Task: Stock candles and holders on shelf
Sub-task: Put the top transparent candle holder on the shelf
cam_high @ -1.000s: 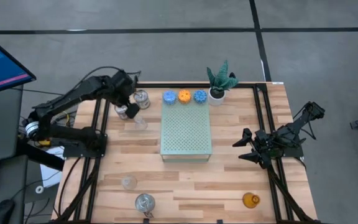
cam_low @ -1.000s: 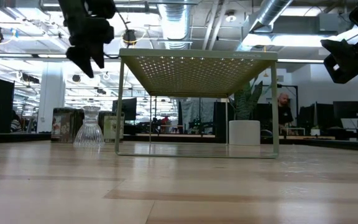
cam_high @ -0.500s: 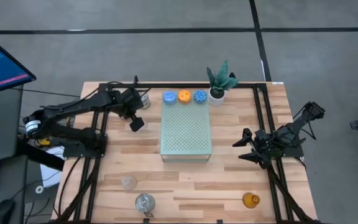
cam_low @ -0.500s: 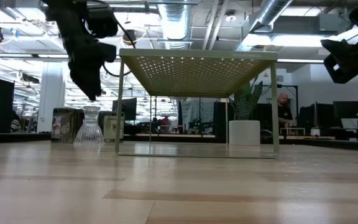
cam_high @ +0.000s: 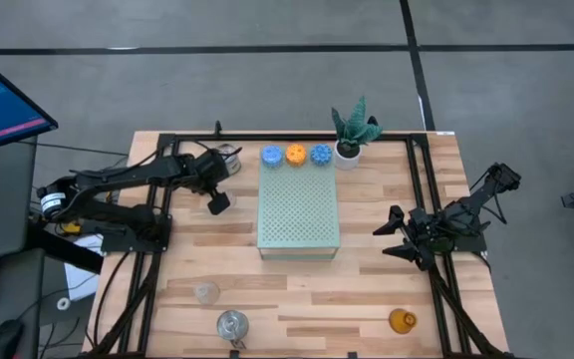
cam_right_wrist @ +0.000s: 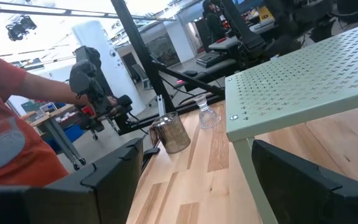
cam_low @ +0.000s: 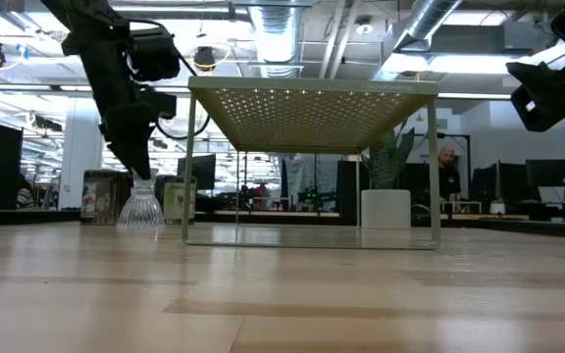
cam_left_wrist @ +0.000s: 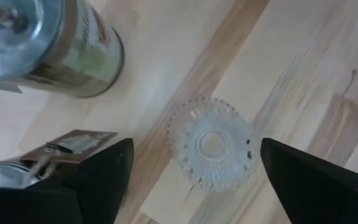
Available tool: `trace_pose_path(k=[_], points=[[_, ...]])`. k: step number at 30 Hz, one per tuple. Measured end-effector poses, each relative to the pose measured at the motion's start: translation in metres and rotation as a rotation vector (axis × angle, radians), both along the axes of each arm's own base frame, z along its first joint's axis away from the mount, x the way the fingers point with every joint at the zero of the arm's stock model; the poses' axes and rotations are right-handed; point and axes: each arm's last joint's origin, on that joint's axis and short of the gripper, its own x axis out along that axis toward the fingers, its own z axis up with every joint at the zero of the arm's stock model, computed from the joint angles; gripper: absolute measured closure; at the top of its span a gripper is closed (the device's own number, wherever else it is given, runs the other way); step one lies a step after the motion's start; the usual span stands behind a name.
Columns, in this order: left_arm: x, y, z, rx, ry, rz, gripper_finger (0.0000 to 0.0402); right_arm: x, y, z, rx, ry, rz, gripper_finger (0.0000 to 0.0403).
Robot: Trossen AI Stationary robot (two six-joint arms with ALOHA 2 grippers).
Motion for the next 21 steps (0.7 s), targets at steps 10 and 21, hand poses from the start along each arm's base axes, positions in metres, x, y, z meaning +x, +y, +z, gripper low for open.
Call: trace_pose_path(k=[10,21], points=[[0.0008,0.0008,-0.0034,0.025,-0.015,0.008,0.0151,0.0,0.0,0.0,0.0,0.0,0.0,0.0111],[0.002,0.0013,-0.0027,0.03,-0.029,0.007,0.0238,0.0,0.0,0.0,0.0,0.0,0.0,0.0111]])
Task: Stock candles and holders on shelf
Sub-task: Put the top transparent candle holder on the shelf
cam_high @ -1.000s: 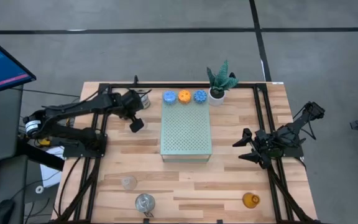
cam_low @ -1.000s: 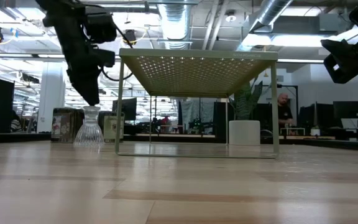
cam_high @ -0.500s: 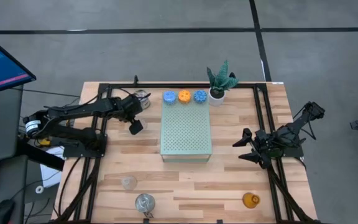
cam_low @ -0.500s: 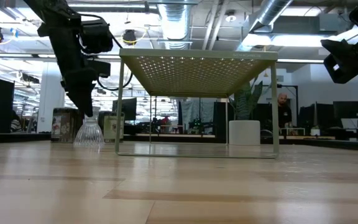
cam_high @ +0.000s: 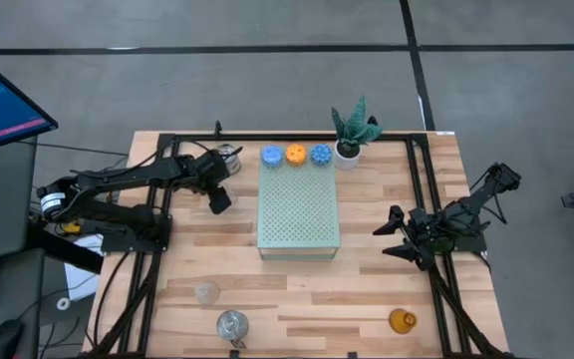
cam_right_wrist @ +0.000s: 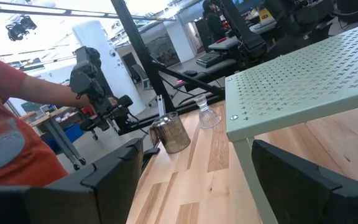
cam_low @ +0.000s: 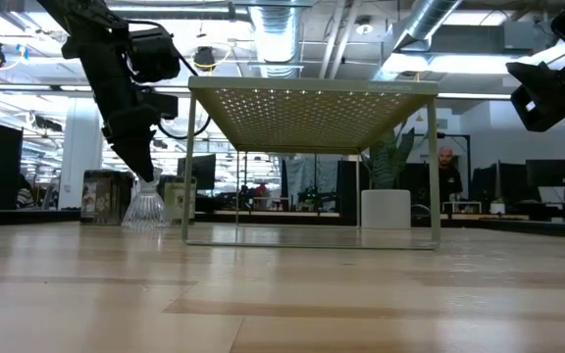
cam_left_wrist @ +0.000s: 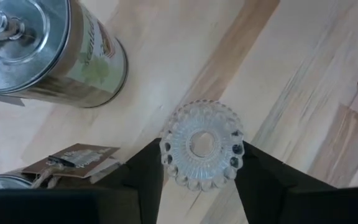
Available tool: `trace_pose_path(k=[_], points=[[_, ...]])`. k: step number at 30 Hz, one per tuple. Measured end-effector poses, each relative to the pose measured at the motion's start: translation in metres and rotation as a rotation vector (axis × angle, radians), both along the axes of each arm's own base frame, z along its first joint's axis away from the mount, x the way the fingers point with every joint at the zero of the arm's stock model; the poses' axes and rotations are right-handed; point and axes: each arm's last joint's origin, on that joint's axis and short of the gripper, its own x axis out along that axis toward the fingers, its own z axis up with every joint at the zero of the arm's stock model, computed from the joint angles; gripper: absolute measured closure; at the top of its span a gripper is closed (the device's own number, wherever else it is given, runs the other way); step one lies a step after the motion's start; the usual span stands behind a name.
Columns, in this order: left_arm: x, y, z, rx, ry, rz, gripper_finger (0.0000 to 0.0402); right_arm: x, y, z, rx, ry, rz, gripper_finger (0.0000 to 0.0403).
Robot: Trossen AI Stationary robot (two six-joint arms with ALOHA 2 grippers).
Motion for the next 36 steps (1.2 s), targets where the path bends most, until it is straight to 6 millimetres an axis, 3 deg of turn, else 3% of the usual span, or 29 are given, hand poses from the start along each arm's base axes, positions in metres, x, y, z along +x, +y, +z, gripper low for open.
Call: trace_pose_path(k=[11,17,36], points=[[-0.001,-0.001,0.003,-0.02,-0.028,0.018,0.0238,0.0,0.0,0.0,0.0,0.0,0.0,0.0111],[-0.003,-0.003,0.02,-0.008,-0.107,0.054,0.0238,0.0,0.0,0.0,0.0,0.0,0.0,0.0111],[-0.015,-0.017,0.142,0.015,-0.387,0.066,0.0238,0.0,0.0,0.0,0.0,0.0,0.0,0.0111]])
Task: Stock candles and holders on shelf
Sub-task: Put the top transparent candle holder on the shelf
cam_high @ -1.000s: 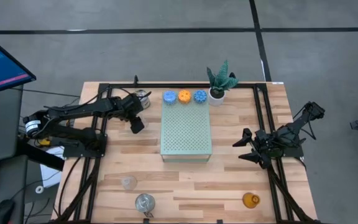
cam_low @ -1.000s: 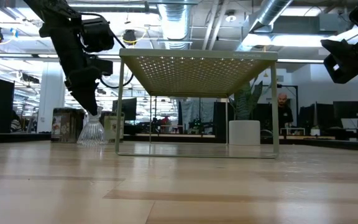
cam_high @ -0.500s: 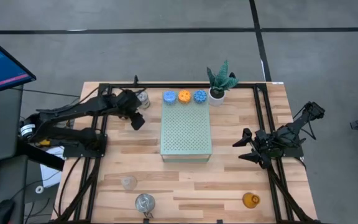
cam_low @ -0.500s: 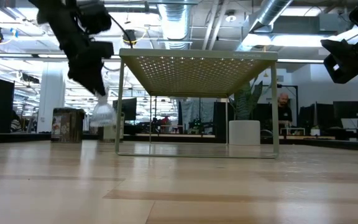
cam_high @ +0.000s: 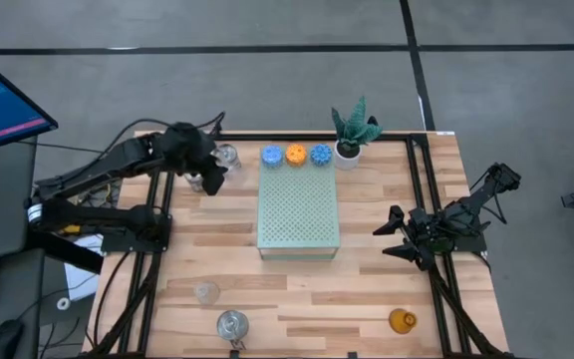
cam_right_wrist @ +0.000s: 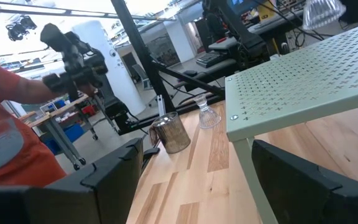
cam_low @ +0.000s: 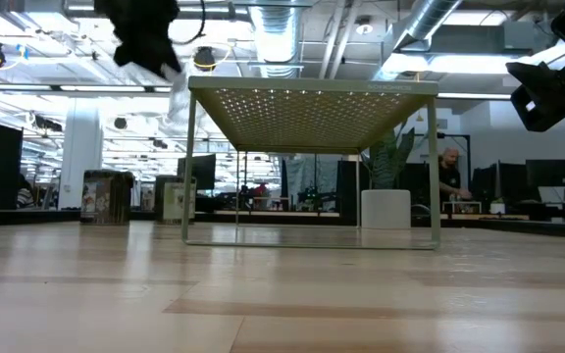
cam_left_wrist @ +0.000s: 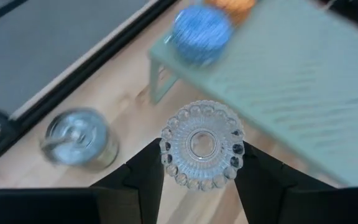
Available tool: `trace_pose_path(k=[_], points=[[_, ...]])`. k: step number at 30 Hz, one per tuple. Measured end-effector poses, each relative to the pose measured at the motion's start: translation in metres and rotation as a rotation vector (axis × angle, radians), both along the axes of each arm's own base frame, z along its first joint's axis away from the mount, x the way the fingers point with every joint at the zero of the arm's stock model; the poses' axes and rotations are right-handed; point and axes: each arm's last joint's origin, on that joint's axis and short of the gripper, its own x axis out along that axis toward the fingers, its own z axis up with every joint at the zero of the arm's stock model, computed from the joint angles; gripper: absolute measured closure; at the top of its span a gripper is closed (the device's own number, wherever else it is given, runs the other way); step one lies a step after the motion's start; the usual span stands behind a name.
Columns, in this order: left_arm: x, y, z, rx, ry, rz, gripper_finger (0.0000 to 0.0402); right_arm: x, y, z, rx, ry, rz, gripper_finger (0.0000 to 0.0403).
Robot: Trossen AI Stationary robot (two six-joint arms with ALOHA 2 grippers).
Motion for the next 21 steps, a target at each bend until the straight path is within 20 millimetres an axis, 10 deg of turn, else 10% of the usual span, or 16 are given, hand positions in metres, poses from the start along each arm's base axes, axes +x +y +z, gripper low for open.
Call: trace_pose_path(k=[21], points=[[0.098,-0.01,0.018,0.004,0.061,-0.19,0.0236,0.0,0.0,0.0,0.0,0.0,0.0,0.0111]])
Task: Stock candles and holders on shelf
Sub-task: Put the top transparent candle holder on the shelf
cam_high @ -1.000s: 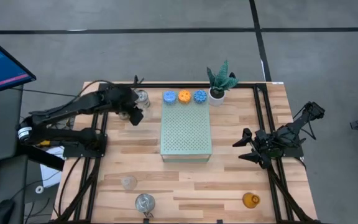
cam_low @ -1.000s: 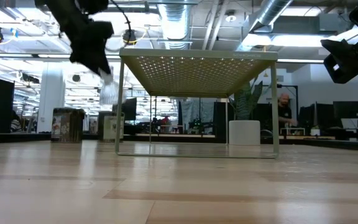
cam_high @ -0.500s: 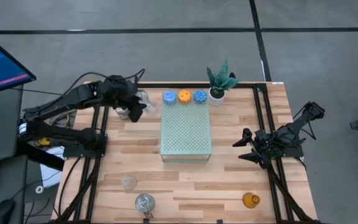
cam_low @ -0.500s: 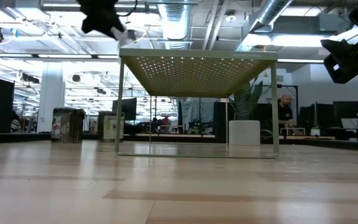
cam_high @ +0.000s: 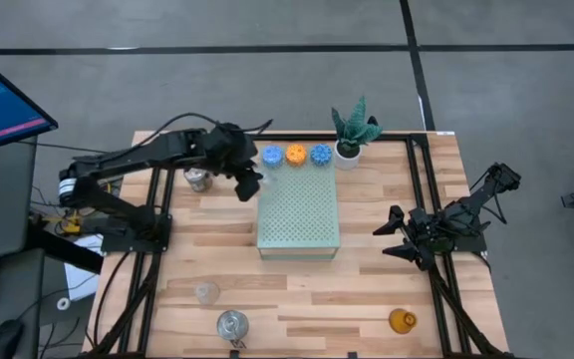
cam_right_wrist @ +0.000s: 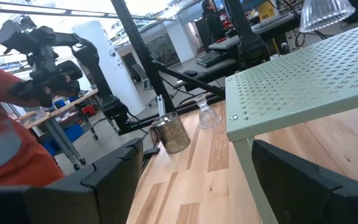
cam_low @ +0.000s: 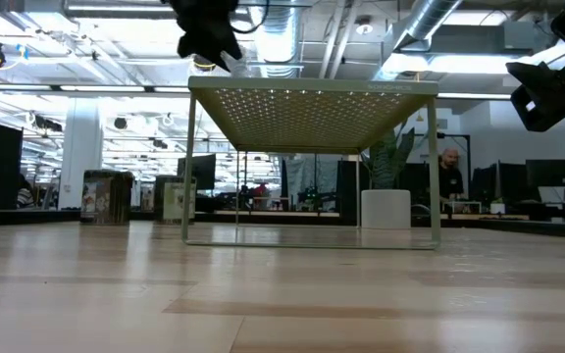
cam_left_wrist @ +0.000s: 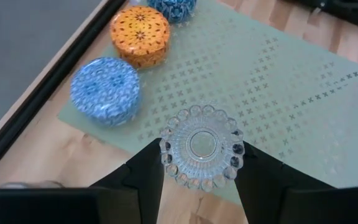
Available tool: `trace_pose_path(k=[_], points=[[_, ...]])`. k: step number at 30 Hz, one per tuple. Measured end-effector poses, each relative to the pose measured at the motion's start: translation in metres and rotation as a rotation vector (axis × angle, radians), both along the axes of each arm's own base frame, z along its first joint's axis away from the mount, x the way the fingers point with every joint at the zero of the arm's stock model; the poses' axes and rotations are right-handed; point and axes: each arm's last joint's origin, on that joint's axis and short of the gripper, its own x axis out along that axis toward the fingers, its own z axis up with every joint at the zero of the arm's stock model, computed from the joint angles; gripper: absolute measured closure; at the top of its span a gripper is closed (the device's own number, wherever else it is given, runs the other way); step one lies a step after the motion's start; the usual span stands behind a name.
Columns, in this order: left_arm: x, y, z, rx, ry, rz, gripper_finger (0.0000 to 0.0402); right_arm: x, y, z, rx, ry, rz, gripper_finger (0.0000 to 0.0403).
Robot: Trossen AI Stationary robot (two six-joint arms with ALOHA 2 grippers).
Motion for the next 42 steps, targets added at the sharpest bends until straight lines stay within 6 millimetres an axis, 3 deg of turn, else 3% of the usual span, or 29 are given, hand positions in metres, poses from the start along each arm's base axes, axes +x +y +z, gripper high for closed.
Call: trace_pose_path(k=[15,42], points=[[0.029,0.004,-0.016,0.035,0.066,-0.028,0.0238,0.0,0.0,0.0,0.0,0.0,0.0,0.0111],[0.028,0.004,-0.015,0.051,0.074,-0.012,0.0208,0.0,0.0,0.0,0.0,0.0,0.0,0.0111]])
